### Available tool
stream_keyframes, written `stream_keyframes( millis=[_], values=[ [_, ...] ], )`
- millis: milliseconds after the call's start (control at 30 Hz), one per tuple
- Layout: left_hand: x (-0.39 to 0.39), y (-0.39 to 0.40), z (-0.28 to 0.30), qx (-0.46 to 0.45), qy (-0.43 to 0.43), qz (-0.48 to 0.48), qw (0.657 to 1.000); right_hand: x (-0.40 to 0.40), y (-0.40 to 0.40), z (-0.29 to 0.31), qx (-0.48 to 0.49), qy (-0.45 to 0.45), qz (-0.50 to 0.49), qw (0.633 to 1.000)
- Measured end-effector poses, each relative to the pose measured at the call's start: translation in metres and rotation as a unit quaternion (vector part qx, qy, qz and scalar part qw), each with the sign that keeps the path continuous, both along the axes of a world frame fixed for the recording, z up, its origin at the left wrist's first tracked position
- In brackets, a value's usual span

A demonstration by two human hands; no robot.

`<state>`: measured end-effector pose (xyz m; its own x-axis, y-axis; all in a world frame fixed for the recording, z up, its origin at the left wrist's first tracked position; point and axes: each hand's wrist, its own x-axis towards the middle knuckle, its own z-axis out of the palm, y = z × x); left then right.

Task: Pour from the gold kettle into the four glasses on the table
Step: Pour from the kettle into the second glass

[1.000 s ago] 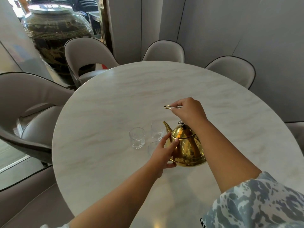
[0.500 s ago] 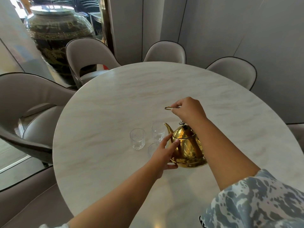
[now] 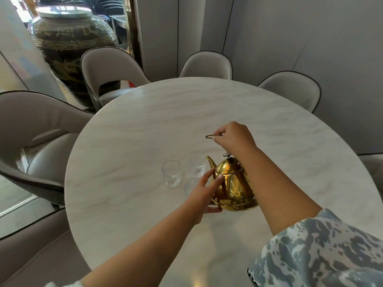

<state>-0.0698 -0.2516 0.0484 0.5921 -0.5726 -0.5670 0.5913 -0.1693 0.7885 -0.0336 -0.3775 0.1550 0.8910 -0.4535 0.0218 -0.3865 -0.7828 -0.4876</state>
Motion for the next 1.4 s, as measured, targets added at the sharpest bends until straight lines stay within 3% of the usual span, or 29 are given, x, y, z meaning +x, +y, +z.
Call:
stream_keyframes(
  millis=[1400],
  values=[
    [-0.0032, 0.0077, 0.0017, 0.0, -0.005, -0.006, 1.0, 0.0022, 0.0054, -0.0025, -0.01, 0.013, 0.002, 1.0]
  ],
)
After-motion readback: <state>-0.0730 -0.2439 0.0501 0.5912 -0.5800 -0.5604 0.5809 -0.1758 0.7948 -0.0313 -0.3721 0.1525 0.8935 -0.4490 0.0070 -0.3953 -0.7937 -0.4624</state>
